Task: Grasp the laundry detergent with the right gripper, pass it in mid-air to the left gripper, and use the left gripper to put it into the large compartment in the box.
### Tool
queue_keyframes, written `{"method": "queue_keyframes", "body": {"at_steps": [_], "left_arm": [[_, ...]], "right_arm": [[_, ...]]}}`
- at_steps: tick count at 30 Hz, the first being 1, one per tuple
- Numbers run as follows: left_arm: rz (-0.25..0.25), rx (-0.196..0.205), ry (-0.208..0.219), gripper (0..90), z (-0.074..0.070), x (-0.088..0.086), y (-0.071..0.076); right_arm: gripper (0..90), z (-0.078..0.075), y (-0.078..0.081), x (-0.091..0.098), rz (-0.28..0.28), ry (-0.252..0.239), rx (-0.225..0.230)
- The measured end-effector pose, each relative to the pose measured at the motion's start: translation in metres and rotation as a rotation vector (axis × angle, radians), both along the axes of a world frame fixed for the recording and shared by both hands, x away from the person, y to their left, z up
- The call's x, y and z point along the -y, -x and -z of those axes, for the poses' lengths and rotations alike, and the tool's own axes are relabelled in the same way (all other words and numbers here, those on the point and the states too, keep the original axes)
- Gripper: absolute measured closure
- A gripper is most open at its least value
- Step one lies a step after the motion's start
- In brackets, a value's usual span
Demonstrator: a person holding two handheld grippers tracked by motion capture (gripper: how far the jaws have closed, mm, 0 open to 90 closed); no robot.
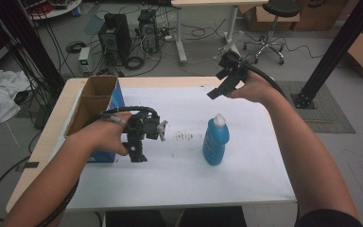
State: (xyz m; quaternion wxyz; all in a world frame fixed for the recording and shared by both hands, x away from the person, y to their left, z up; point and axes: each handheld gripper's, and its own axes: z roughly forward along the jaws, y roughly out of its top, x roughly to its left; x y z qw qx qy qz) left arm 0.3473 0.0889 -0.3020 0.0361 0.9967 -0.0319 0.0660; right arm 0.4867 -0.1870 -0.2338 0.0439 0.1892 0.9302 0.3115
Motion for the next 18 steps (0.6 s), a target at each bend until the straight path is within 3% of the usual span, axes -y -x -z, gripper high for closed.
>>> {"method": "queue_keyframes", "body": {"at_steps": [4, 9, 10, 13, 18], "left_arm": [[0.01, 0.006, 0.009, 0.1, 0.0, -0.001, -0.002], [0.025, 0.009, 0.021, 0.1, 0.0, -0.002, -0.001], [0.035, 0.011, 0.023, 0.1, -0.001, -0.002, 0.0], [0.043, 0.014, 0.028, 0.1, -0.001, -0.003, 0.002], [0.056, 0.019, 0.039, 0.1, -0.001, -0.006, 0.004]], "right_arm": [[0.0, -0.002, 0.009, 0.019, 0.042, -0.088, 0.017], [0.0, -0.005, 0.02, 0.039, 0.086, -0.144, 0.031], [0.0, -0.006, 0.03, 0.052, 0.118, -0.172, 0.052], [0.0, -0.006, 0.038, 0.061, 0.134, -0.187, 0.059], [0.0, -0.001, 0.068, 0.082, 0.181, -0.233, 0.09]]}}
